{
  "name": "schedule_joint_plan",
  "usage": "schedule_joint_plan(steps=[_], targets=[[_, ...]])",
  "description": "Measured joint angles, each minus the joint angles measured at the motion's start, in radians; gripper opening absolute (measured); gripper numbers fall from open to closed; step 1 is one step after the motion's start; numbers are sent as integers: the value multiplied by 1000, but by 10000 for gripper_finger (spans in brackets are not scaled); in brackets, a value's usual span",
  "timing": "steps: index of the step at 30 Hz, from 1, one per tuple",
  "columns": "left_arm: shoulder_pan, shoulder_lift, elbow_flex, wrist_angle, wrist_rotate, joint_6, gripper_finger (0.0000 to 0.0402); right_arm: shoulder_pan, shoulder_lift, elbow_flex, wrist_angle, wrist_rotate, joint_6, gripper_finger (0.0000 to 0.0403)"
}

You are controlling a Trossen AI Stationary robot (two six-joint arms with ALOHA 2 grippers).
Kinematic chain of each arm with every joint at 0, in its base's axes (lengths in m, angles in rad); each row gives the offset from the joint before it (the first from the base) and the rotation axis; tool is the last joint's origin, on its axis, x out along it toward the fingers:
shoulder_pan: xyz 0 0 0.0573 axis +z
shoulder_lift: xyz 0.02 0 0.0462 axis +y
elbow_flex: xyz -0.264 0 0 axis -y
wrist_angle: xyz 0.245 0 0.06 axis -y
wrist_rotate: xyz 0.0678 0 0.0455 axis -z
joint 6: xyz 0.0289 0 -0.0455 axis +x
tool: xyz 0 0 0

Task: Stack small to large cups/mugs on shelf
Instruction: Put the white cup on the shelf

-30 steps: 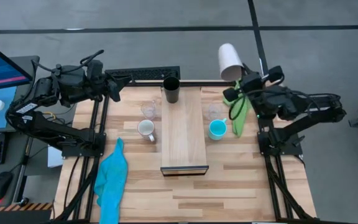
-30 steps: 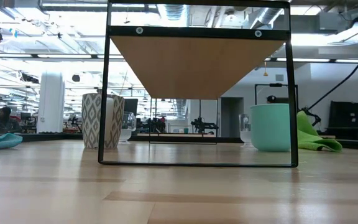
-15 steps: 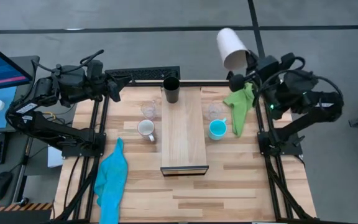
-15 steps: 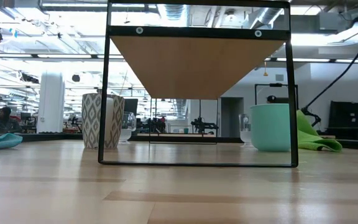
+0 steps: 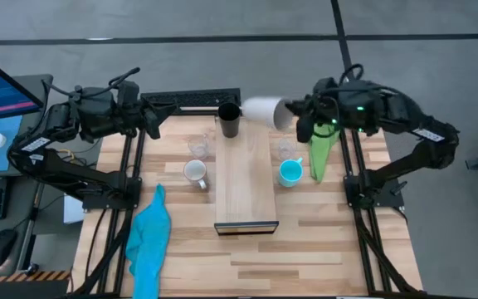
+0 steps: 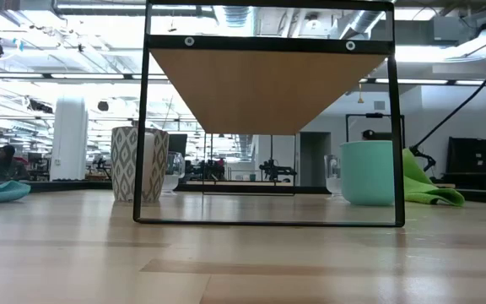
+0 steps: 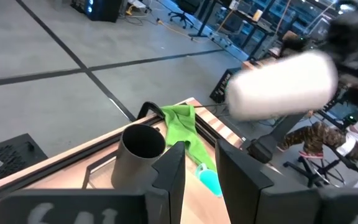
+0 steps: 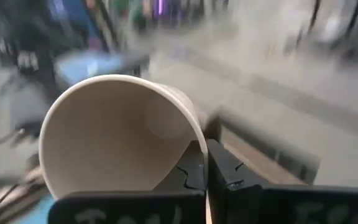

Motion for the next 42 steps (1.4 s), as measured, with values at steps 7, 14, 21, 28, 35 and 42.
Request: schedule_joint_plan(steps=[7,14,21,28,35,42], targets=[[0,0,0,0,11,13,80,-134,113,-2,-241,-153,102,9],[0,0,0,0,11,12,80,-264,222,0,-303,-292,70,9],[0,0,0,-1,11,12,80,-343,308,0,-302,-295,30,9],[0,0,0,-1,11,11,80,-383,383,39,-295,-299,-9,9],[0,0,0,-1,11,11,80,-408,443,122,-332,-321,-30,9],[0,0,0,-1,12,11,80,-405,473,143,-357,-346,-47,12]])
